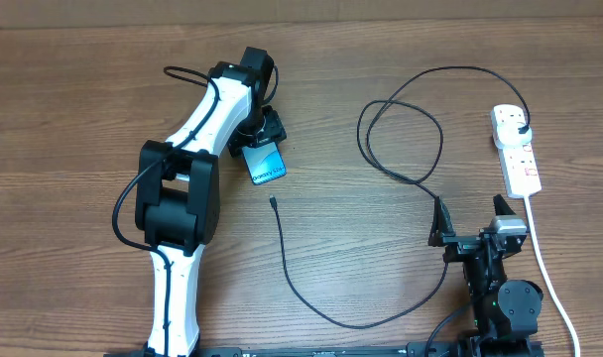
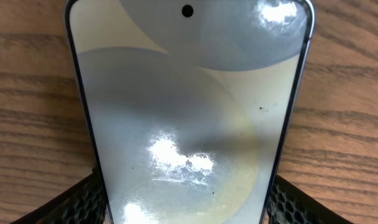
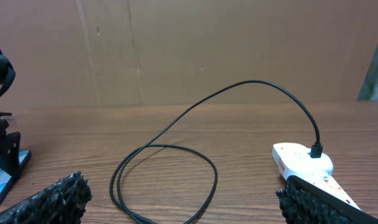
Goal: Plug charger to phone and switch on socket
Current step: 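Hold the phone raised with the left gripper, bottom edge down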
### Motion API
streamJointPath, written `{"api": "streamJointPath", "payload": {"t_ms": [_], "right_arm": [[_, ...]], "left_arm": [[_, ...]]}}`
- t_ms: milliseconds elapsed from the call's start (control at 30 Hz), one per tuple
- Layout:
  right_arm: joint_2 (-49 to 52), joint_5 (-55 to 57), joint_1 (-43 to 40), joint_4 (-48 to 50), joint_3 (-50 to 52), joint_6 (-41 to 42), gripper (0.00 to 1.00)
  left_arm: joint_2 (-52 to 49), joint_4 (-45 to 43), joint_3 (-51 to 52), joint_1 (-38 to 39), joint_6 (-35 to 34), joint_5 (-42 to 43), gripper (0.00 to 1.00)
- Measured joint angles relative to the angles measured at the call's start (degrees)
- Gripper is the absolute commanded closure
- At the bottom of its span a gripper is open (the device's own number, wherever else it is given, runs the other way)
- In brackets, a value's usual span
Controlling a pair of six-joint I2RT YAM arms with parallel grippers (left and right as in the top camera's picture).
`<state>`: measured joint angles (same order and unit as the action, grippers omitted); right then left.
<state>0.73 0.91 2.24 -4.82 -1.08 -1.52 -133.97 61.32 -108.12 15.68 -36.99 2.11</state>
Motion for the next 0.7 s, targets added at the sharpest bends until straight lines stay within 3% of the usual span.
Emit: {"api": "streamJointPath", "payload": {"t_ms": [267,500,600,700], "right_arm": [[0.0,0.0,0.0,0.02,0.0,0.02,0.0],[0.0,0.0,0.0,-0.02,0.0,0.04,0.0],[0.0,0.0,0.0,-0.02,0.0,0.04,0.0],[0.0,0.0,0.02,-0.02,0.0,0.0,0.0]], "left_arm": [[-0.2,1.14,-0.37,0.0,0.15,0.48,0.54],[-0.2,1.22,-0.44,0.0,0.15,0.52,0.6],[-0.35,2.1,-1.03,0.02,0.15,0.85,0.66],[-0.92,3.96,-2.8,0.02,0.13,0.96,0.78]]}}
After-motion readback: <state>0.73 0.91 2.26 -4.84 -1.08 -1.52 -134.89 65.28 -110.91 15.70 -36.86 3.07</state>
